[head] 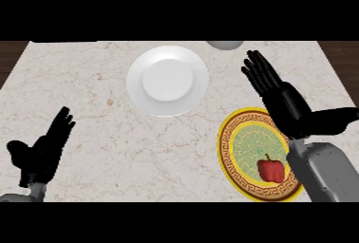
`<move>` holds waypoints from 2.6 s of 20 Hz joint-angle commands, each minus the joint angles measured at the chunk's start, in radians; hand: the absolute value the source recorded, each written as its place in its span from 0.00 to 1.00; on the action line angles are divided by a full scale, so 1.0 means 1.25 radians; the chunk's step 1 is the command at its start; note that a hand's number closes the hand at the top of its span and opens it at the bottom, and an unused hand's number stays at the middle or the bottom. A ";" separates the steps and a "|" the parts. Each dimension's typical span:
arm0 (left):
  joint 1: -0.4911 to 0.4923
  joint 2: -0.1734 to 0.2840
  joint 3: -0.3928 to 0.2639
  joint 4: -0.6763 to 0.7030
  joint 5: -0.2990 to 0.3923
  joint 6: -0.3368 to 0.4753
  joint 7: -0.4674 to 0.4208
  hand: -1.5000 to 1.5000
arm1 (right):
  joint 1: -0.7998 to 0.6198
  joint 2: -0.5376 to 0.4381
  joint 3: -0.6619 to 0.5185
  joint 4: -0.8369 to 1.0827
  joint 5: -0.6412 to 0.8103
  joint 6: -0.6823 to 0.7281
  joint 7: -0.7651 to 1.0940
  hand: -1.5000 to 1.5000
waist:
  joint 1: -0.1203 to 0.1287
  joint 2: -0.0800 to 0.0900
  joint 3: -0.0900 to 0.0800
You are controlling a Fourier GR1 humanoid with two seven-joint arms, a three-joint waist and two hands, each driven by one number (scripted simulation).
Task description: Pick the bell pepper from the plate and place it in the plate
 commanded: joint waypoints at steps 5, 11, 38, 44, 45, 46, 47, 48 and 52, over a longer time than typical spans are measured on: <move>-0.016 0.014 0.012 -0.005 -0.038 -0.016 -0.071 0.50 | 0.111 0.134 -0.213 -0.019 -0.314 -0.058 0.020 1.00 | 0.004 -0.010 0.018; -0.019 -0.013 -0.007 0.014 -0.042 -0.030 -0.082 0.50 | 0.259 0.201 -0.294 -0.004 -0.187 -0.293 -0.113 0.00 | -0.015 -0.010 0.015; -0.064 -0.071 0.037 0.065 -0.115 -0.091 -0.084 0.50 | 0.734 -0.097 -0.132 -0.253 0.016 -0.151 0.060 0.00 | 0.029 -0.007 0.015; -0.035 -0.074 0.069 0.094 -0.129 -0.140 -0.130 0.50 | 0.631 -0.125 -0.158 -0.213 0.025 -0.131 0.190 0.00 | 0.032 -0.006 0.015; -0.047 -0.100 0.052 0.040 -0.152 -0.089 -0.066 0.50 | 0.679 -0.102 -0.117 -0.243 0.077 -0.149 0.184 0.00 | 0.029 -0.007 0.015; -0.015 -0.086 0.078 0.073 -0.132 -0.143 -0.115 0.50 | 0.656 -0.096 -0.129 -0.185 0.064 -0.105 0.156 0.00 | 0.030 -0.007 0.015; 0.021 -0.092 0.059 -0.044 -0.146 -0.088 -0.057 0.50 | 0.668 -0.116 -0.149 -0.205 0.058 -0.107 0.190 0.00 | 0.033 -0.008 0.015; -0.056 -0.084 0.076 0.025 -0.131 -0.122 -0.043 0.50 | 0.637 -0.132 -0.128 -0.175 0.087 -0.100 0.202 0.00 | 0.031 -0.006 0.015; -0.036 -0.113 0.076 -0.001 -0.172 -0.095 -0.029 0.50 | 0.575 -0.096 -0.105 -0.172 0.108 -0.094 0.274 0.00 | 0.032 -0.007 0.015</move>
